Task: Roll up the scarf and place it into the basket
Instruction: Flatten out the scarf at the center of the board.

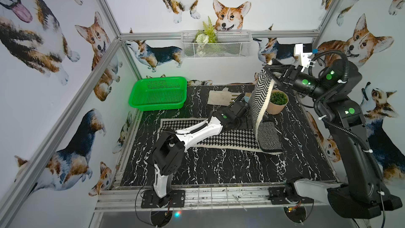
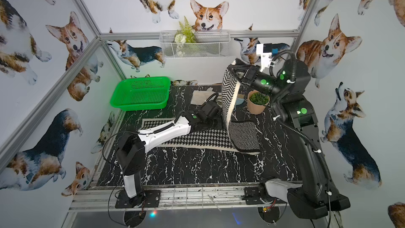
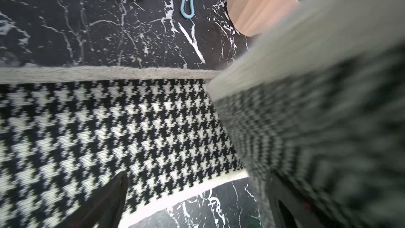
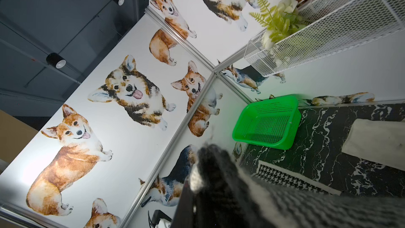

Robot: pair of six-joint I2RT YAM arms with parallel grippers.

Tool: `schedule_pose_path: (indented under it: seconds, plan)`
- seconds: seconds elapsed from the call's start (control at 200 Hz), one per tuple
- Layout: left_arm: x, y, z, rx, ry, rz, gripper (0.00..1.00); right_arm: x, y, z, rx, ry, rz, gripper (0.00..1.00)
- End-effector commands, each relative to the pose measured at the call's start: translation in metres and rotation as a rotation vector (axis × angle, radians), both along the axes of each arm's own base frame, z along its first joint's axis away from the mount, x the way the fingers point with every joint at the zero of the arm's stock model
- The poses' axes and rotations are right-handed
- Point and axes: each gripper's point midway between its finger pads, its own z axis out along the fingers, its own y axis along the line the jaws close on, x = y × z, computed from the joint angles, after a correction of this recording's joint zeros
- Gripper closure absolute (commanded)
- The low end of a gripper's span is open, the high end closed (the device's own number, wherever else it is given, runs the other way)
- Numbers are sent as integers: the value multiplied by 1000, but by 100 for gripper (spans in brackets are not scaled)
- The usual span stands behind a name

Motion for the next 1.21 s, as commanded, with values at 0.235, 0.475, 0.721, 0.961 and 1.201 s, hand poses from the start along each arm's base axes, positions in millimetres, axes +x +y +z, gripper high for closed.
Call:
schedule_pose_path:
  seconds: [0.235, 0.475, 0.721, 0.961, 1.201]
  plan:
    - [14, 23, 9, 19, 12, -26, 0, 40, 13, -10, -34, -35, -91, 100]
    - [26, 11, 30, 0, 2, -66, 0, 50, 13, 0, -41, -63, -129, 100]
    - [38, -7, 54, -22, -9, -98, 0, 61, 11, 5, -70, -77, -169, 100]
    - [48, -14, 82, -77, -36, -91, 0, 69, 10, 7, -78, -90, -193, 100]
    - [56, -20, 96, -115, -44, -95, 0, 78, 11, 10, -86, -116, -210, 100]
